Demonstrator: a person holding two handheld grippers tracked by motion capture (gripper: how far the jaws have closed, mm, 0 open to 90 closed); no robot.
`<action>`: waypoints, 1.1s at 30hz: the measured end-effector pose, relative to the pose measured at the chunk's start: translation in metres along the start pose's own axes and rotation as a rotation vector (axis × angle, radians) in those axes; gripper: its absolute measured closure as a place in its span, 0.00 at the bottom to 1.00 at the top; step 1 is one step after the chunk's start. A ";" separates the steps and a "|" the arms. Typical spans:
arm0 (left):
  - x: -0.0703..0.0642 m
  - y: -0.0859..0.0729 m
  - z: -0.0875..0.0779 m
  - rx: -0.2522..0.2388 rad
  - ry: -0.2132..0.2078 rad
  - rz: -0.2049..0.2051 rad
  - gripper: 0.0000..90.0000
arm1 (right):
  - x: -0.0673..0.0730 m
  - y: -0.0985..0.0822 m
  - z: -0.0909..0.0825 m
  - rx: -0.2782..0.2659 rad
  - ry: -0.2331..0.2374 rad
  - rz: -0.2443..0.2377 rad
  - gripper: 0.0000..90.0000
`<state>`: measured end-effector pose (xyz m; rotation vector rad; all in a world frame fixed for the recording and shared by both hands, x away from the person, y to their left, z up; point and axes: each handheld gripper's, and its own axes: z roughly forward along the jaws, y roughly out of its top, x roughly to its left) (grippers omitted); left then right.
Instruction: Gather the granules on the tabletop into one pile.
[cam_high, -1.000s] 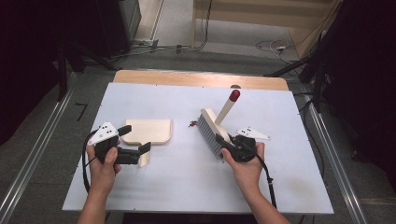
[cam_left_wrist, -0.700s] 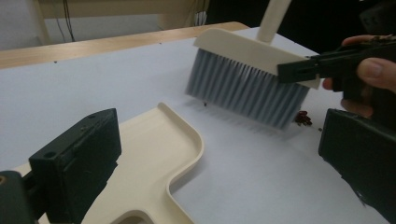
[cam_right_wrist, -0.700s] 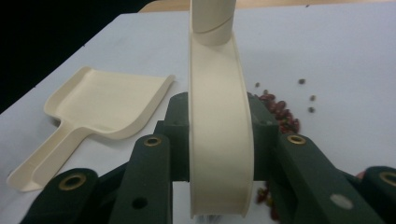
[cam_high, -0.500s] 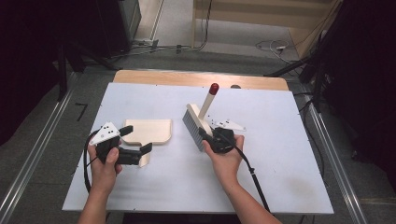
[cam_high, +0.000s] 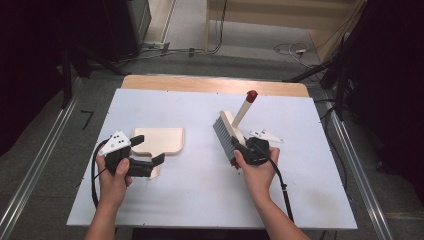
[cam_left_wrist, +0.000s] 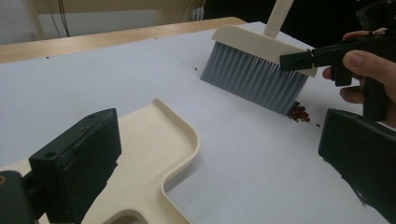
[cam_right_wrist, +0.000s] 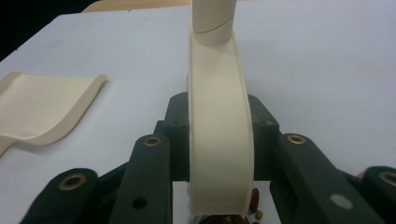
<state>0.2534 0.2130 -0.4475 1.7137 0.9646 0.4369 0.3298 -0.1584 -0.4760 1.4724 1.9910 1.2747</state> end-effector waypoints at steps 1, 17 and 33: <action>0.000 0.000 0.000 0.000 0.000 0.000 0.00 | -0.001 0.000 -0.001 0.000 -0.002 0.002 0.74; 0.002 0.000 -0.002 -0.004 0.006 -0.005 0.00 | -0.044 0.037 -0.047 -0.067 0.312 -0.349 0.74; 0.001 -0.001 0.001 0.005 0.008 -0.007 0.00 | -0.080 0.002 -0.034 0.131 0.720 -0.634 0.74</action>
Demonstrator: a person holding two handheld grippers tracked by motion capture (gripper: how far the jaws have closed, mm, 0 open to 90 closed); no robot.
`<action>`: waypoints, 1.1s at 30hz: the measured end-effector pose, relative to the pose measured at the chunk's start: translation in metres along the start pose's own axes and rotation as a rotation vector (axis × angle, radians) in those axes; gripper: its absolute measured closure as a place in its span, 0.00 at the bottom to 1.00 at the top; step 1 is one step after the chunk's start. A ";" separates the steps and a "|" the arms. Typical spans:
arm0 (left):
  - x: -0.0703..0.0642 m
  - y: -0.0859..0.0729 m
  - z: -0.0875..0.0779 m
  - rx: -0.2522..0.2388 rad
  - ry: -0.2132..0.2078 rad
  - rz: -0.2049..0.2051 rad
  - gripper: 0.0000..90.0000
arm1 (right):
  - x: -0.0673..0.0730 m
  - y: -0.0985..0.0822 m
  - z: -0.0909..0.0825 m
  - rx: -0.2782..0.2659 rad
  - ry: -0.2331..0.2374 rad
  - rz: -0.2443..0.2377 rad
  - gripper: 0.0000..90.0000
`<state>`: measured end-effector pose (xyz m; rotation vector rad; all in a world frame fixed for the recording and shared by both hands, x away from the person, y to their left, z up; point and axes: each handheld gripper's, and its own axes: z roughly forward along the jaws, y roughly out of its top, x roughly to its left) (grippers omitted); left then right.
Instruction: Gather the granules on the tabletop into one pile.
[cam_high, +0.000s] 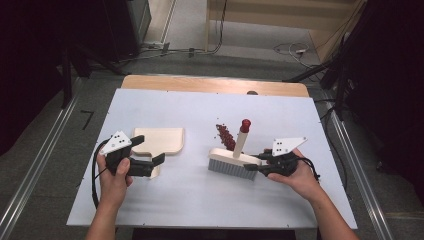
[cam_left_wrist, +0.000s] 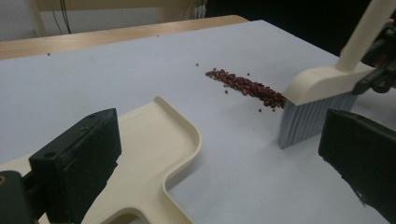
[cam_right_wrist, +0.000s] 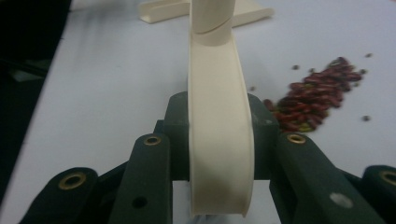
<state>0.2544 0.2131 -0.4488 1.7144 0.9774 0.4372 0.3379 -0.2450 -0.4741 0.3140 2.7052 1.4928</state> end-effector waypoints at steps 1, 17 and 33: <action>0.000 0.000 0.000 -0.001 0.001 -0.002 0.00 | -0.005 0.000 0.001 -0.002 -0.014 -0.006 0.74; 0.002 -0.001 -0.001 0.000 0.003 -0.007 0.00 | -0.060 0.013 0.015 0.002 -0.090 0.009 0.74; 0.002 -0.002 0.000 0.005 0.002 -0.010 0.00 | -0.074 0.025 0.019 -0.002 -0.062 0.058 0.74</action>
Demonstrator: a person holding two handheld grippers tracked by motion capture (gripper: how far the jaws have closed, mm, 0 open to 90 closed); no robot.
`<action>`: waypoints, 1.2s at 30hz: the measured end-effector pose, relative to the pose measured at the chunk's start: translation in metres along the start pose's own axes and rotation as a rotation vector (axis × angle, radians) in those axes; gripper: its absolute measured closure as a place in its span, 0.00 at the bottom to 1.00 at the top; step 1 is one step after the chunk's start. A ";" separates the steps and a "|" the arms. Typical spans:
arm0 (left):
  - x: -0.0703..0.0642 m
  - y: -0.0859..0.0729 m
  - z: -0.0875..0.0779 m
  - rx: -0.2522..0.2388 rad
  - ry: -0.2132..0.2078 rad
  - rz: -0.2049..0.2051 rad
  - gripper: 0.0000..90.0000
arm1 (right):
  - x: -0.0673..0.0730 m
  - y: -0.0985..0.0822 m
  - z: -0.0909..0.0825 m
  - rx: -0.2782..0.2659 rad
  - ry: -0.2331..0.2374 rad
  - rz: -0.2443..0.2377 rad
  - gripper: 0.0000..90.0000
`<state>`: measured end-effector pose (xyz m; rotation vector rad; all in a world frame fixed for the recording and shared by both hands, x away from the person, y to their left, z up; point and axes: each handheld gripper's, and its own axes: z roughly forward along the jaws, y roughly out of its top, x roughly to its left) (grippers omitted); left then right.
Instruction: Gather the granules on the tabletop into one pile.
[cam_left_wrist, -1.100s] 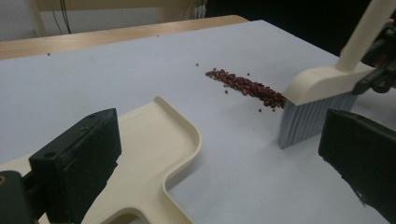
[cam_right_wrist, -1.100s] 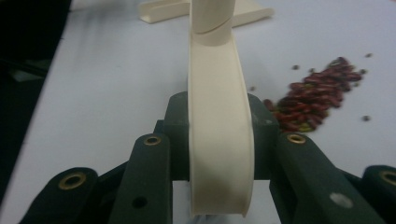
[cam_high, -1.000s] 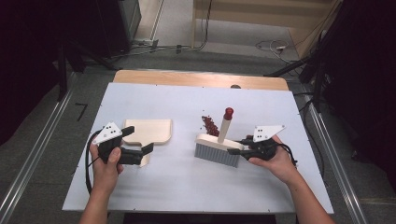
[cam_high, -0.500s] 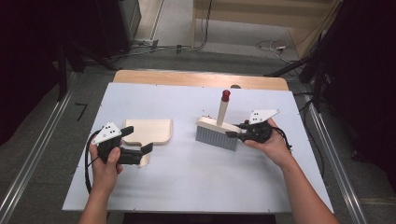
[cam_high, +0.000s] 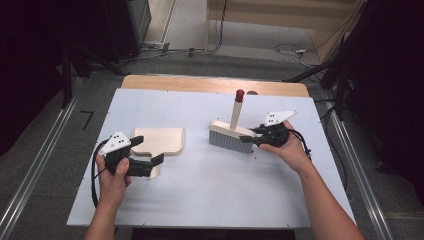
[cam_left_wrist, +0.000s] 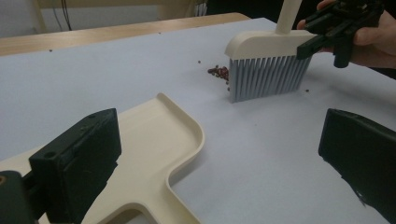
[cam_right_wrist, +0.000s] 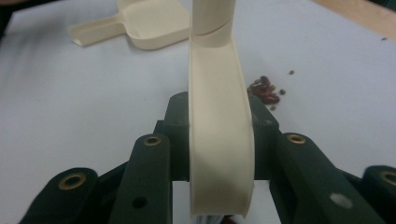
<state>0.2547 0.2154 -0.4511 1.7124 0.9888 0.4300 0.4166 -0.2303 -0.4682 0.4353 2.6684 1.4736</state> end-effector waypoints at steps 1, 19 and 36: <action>0.000 0.000 0.000 0.001 0.001 0.000 0.00 | 0.001 0.001 -0.002 -0.001 0.018 0.026 0.74; 0.000 -0.001 0.003 0.014 -0.002 0.010 0.00 | -0.059 0.049 0.014 -0.007 -0.275 -0.051 0.74; -0.004 -0.001 0.004 0.015 -0.008 0.013 0.00 | -0.036 0.002 0.011 -0.031 -0.096 -0.066 0.74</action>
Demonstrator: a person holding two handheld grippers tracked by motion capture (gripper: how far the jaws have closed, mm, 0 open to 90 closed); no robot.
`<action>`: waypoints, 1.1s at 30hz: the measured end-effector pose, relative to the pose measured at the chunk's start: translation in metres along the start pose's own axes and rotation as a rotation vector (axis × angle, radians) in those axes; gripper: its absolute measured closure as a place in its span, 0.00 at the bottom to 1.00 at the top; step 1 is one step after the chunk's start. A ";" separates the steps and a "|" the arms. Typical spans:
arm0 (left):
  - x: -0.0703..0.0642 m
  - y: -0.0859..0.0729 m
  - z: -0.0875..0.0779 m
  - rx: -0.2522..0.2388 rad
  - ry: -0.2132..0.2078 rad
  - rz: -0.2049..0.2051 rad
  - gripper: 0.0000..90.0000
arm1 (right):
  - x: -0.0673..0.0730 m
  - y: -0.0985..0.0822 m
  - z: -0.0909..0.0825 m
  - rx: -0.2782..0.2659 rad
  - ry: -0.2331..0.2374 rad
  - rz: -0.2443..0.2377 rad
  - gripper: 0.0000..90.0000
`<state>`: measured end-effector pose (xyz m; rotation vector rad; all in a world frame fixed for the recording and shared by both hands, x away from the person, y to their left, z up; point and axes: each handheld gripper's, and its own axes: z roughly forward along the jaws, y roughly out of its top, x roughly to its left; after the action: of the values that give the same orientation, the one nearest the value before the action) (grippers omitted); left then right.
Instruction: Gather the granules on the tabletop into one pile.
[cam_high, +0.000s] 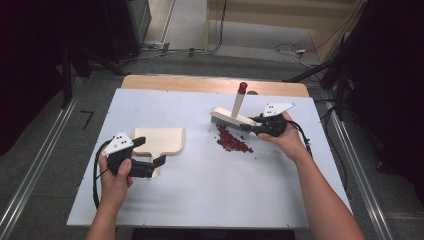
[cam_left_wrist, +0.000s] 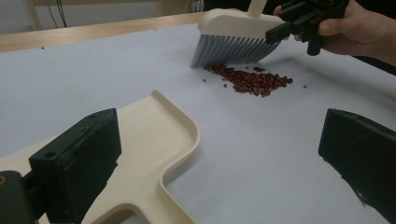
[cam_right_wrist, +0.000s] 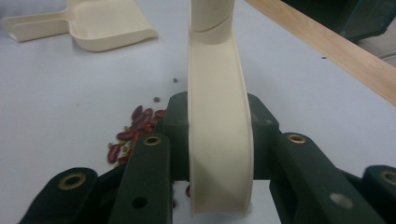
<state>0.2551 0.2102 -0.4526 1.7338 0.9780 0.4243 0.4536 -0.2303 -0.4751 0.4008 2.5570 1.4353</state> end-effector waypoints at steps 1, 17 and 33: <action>0.000 0.000 0.000 0.000 0.001 0.003 0.00 | 0.002 -0.001 -0.002 0.001 0.005 -0.004 0.74; 0.000 0.001 -0.001 -0.007 -0.003 0.000 0.00 | 0.026 0.006 -0.014 0.004 -0.010 -0.063 0.74; 0.000 0.002 -0.001 -0.009 -0.003 0.003 0.00 | 0.125 0.051 0.026 -0.089 -0.294 0.491 0.74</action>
<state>0.2551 0.2110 -0.4506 1.7273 0.9701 0.4268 0.3499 -0.1441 -0.4486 1.1930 2.2382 1.4857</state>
